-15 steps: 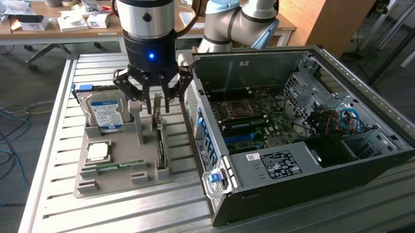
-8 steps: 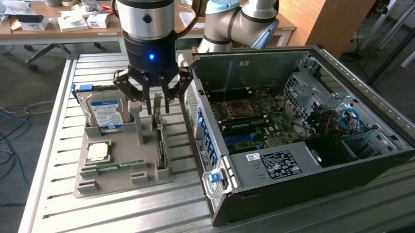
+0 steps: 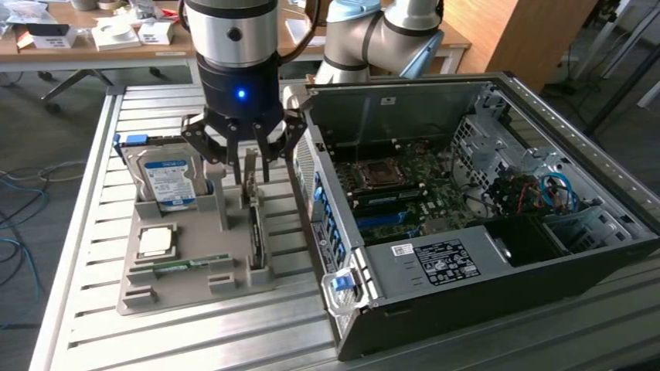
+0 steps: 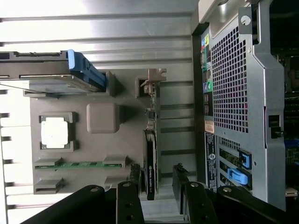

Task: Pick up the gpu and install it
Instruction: 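Pick up the gpu and move the gpu toward the slot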

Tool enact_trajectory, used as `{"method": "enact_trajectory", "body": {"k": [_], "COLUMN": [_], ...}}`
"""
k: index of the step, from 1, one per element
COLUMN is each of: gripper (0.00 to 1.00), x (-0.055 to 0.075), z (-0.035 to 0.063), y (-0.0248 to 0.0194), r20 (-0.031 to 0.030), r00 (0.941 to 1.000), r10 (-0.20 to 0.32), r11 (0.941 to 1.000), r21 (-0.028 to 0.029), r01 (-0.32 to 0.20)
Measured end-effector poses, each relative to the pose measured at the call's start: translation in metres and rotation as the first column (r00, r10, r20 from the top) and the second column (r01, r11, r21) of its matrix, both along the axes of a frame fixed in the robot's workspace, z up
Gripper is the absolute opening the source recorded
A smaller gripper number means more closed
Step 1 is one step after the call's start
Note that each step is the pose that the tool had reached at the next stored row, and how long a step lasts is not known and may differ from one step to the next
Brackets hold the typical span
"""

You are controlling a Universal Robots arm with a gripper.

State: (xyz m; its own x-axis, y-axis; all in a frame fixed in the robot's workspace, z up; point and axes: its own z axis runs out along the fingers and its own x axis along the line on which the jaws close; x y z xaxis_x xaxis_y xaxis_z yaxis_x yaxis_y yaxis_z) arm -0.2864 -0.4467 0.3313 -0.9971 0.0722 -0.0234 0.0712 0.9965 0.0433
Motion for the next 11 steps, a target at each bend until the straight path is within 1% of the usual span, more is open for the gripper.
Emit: {"method": "enact_trajectory", "body": {"k": [11], "gripper": [0.42], "x": [0.0], "z": [-0.0014], "y": [0.0], "r20": [0.0], "r00": [1.0], "r10": [0.0], "r11": [1.0], "r21": [0.0001], "r01": [0.0]}}
